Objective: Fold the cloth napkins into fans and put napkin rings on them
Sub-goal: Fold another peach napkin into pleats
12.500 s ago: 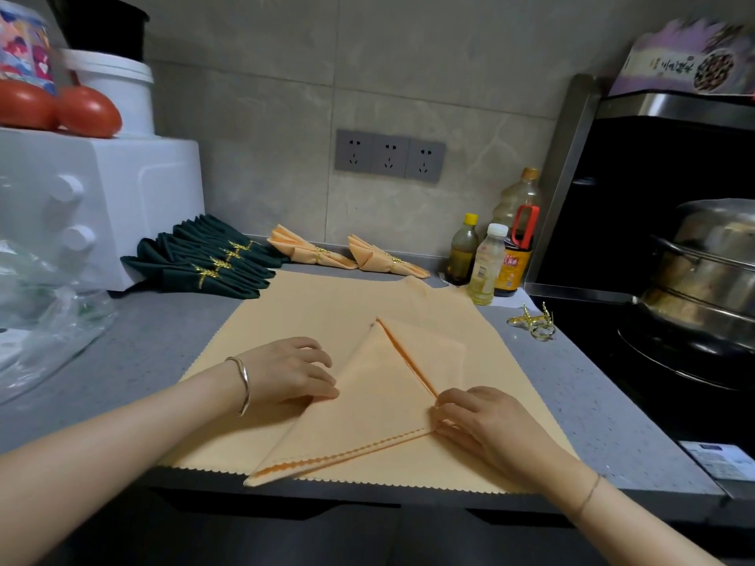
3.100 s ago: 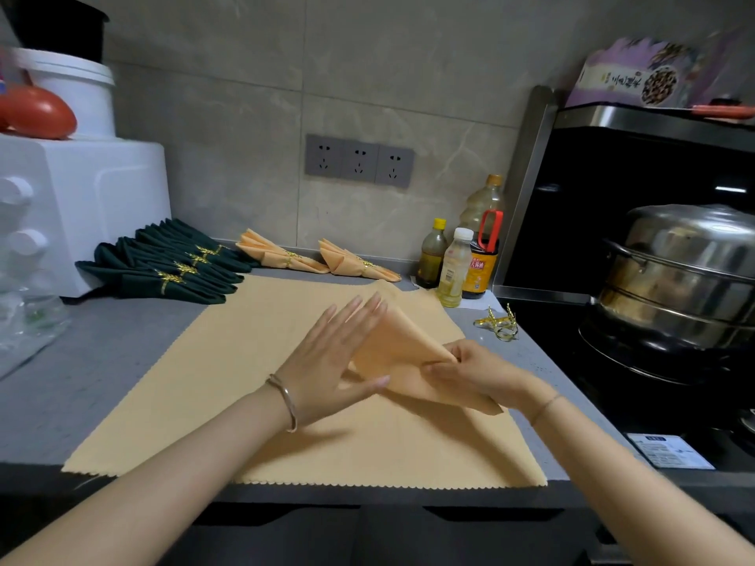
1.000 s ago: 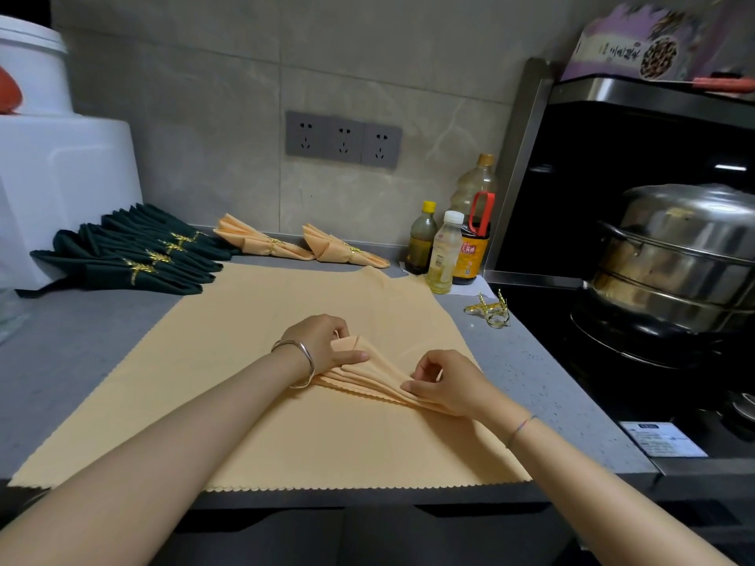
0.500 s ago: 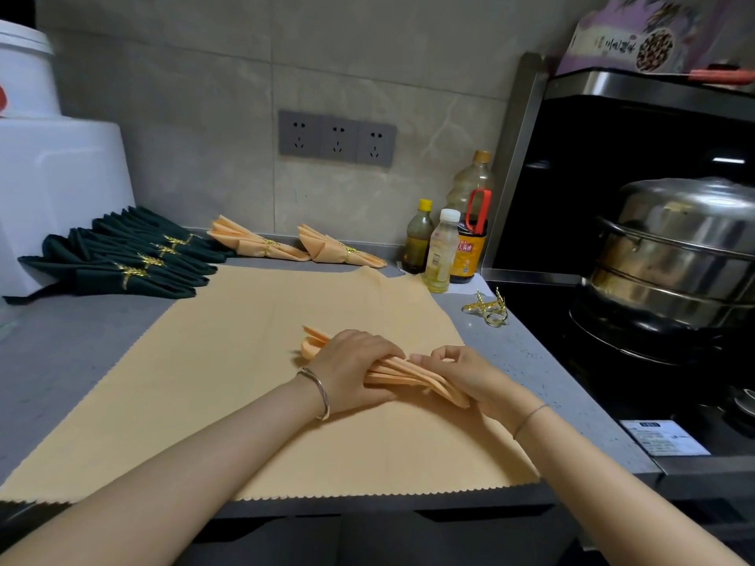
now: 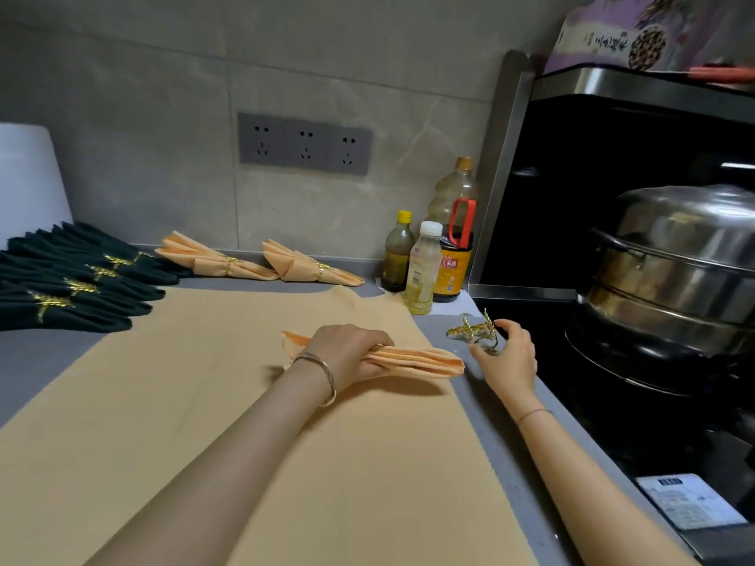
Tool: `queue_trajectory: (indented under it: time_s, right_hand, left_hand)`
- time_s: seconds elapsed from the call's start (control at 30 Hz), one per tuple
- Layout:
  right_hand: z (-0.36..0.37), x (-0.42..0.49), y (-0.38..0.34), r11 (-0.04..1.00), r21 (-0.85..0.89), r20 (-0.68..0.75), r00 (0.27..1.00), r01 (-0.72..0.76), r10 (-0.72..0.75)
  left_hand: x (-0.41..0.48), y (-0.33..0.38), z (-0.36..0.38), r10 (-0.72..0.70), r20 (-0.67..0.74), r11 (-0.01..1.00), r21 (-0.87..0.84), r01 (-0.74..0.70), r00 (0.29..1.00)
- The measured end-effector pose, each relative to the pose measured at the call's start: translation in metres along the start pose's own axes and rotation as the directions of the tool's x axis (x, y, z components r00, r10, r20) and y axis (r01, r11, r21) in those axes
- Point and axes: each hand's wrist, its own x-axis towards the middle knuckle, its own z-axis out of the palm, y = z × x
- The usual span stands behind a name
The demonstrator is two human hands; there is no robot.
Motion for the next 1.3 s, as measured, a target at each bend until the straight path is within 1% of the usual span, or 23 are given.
queue_trajectory:
  time_s: [0.13,0.2,0.4,0.5,0.57,0.63,0.7,0.77,0.83,0.9,0.97,1.03,1.17,1.27,1.3]
  right_hand:
    - [0.01,0.023,0.024,0.996,-0.083,0.092,0.995,-0.031,0.039]
    - [0.014,0.028,0.03,0.994,-0.101,0.097,0.994,-0.04,0.05]
    - [0.014,0.026,0.029,0.984,-0.179,0.082,0.996,0.0,0.015]
    - [0.009,0.021,0.023,0.993,-0.119,0.118,0.993,-0.003,0.017]
    - [0.003,0.016,0.014,0.999,-0.018,0.175,0.983,0.051,-0.047]
    - [-0.006,0.008,0.002,0.982,0.014,0.256,0.948,0.19,-0.188]
    - [-0.011,-0.002,-0.01,0.942,0.016,0.367,0.874,0.337,-0.319]
    - [-0.01,-0.011,-0.019,0.903,0.048,0.427,0.809,0.427,-0.405]
    - [-0.009,-0.018,-0.027,0.878,0.09,0.44,0.772,0.471,-0.459]
    - [-0.009,-0.021,-0.032,0.866,0.119,0.453,0.75,0.486,-0.483]
    - [-0.01,-0.022,-0.033,0.857,0.128,0.465,0.734,0.498,-0.496]
    - [-0.012,-0.022,-0.033,0.833,0.115,0.455,0.716,0.541,-0.529]
    - [-0.011,-0.029,-0.04,0.744,0.093,0.397,0.661,0.661,-0.637]
    - [-0.002,-0.042,-0.047,0.655,0.136,0.363,0.578,0.744,-0.731]
    - [0.0,-0.044,-0.049,0.642,0.147,0.362,0.563,0.752,-0.743]
  left_hand:
    - [0.007,-0.001,0.008,-0.02,-0.04,1.0,0.015,0.021,0.999]
    - [0.009,-0.001,0.009,-0.027,-0.034,0.999,0.018,0.027,0.999]
    - [0.005,0.002,0.007,-0.046,-0.037,0.998,0.033,0.047,0.998]
    - [0.001,0.001,0.005,-0.066,-0.043,0.998,0.017,0.067,0.997]
    - [-0.002,-0.002,0.002,-0.088,-0.048,0.996,0.018,0.089,0.995]
    - [-0.005,-0.008,-0.001,-0.116,-0.045,0.993,0.024,0.118,0.992]
    - [-0.007,-0.011,-0.003,-0.136,-0.043,0.99,0.018,0.136,0.99]
    - [-0.007,-0.011,-0.004,-0.134,-0.035,0.991,0.021,0.134,0.99]
    - [-0.007,-0.008,-0.004,-0.114,-0.019,0.993,0.029,0.115,0.993]
    - [-0.006,-0.007,-0.004,-0.097,-0.014,0.995,0.038,0.098,0.995]
    - [-0.005,-0.007,-0.004,-0.092,-0.01,0.994,0.058,0.092,0.996]
    - [-0.005,-0.007,-0.005,-0.085,0.006,0.993,0.08,0.084,0.996]
    - [-0.004,0.001,-0.005,-0.054,0.014,0.993,0.106,0.053,0.998]
    - [-0.003,0.007,-0.002,-0.039,0.022,0.991,0.13,0.035,0.999]
    - [-0.003,0.008,-0.002,-0.044,0.02,0.991,0.126,0.041,0.999]
